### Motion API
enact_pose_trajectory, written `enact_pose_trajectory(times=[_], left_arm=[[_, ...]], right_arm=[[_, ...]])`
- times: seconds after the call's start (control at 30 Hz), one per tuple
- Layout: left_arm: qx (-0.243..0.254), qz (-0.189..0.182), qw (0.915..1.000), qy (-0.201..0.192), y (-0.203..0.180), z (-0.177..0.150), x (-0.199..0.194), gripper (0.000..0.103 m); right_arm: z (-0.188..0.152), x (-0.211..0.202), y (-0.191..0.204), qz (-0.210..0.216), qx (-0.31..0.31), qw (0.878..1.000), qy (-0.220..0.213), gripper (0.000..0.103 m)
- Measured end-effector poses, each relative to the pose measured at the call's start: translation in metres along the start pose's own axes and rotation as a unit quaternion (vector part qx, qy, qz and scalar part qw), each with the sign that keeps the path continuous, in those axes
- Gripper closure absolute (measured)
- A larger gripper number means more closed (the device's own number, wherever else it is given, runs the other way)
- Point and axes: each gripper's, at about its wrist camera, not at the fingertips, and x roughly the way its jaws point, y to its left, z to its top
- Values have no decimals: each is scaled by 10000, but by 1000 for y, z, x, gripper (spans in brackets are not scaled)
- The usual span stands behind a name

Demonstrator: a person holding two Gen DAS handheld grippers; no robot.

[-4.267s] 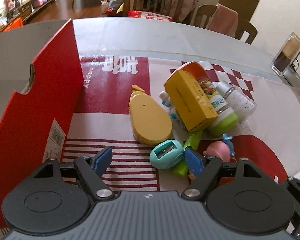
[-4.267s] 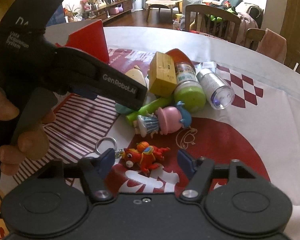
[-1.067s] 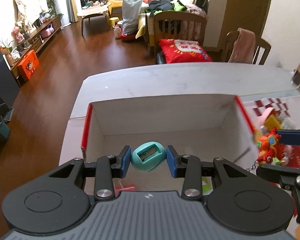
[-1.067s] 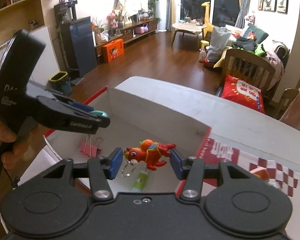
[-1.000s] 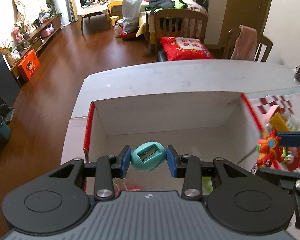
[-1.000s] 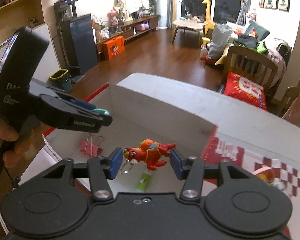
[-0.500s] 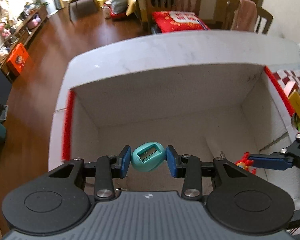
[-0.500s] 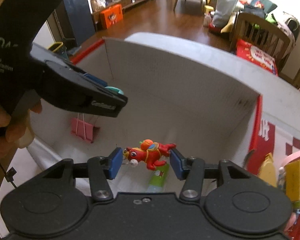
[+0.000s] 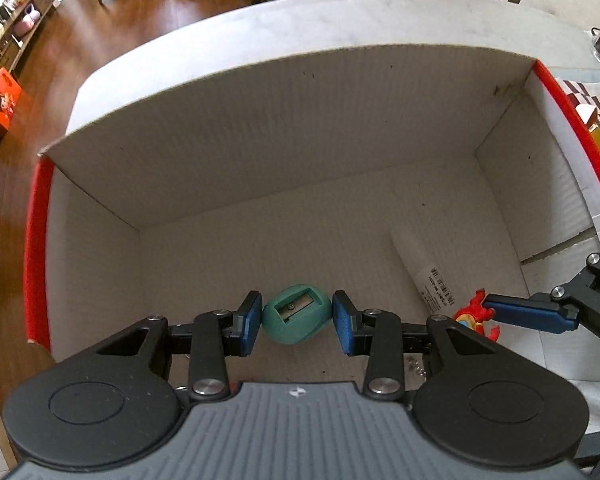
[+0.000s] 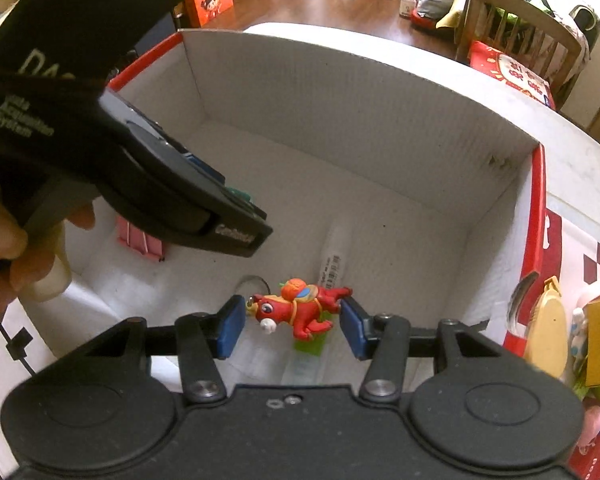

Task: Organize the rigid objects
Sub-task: 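Carry the sharpener and keychain into the shoebox and open both grippers, then withdraw both grippers from the box back toward the item pile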

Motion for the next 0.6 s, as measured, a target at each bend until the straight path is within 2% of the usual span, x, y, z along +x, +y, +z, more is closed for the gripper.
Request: enact_pose_trajectory(times=[0.17, 0.27, 0.4, 0.6], left_arm=[[-82, -59, 9999, 94, -1, 1, 3, 65], [-108, -81, 9999, 22, 0, 1, 0, 62], [-158, -138, 9996, -163, 4, -5, -10, 44], [-201, -206, 9990, -340, 3, -15, -24, 44]], right_arm=[[5, 4, -4, 19, 163, 9998, 144, 52], [5, 4, -6, 11, 225, 9997, 130, 51], [4, 2, -7, 45, 235, 9997, 90, 50], [1, -10, -9, 158, 279, 9995, -47, 44]])
